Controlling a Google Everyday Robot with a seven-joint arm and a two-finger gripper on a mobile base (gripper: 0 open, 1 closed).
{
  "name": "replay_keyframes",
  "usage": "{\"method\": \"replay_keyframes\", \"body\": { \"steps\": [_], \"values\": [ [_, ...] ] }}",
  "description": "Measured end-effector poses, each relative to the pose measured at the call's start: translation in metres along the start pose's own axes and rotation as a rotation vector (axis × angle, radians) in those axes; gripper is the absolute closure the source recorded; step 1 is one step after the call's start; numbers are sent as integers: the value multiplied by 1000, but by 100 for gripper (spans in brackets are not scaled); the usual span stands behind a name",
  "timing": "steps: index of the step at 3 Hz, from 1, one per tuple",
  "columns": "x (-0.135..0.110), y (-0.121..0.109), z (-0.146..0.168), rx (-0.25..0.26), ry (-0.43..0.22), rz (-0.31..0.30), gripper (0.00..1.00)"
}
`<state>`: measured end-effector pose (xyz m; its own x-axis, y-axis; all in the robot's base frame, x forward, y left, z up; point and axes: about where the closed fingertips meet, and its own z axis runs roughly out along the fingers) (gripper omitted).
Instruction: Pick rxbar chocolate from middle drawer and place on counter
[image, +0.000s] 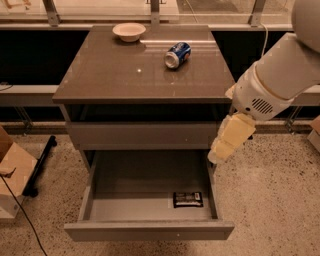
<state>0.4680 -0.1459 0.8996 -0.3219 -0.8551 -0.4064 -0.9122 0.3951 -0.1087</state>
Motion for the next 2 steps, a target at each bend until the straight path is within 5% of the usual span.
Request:
{"method": "replay_keyframes", "body": {
  "steps": [2],
  "values": [
    [8, -6, 95, -76, 9, 169, 0]
  ]
}}
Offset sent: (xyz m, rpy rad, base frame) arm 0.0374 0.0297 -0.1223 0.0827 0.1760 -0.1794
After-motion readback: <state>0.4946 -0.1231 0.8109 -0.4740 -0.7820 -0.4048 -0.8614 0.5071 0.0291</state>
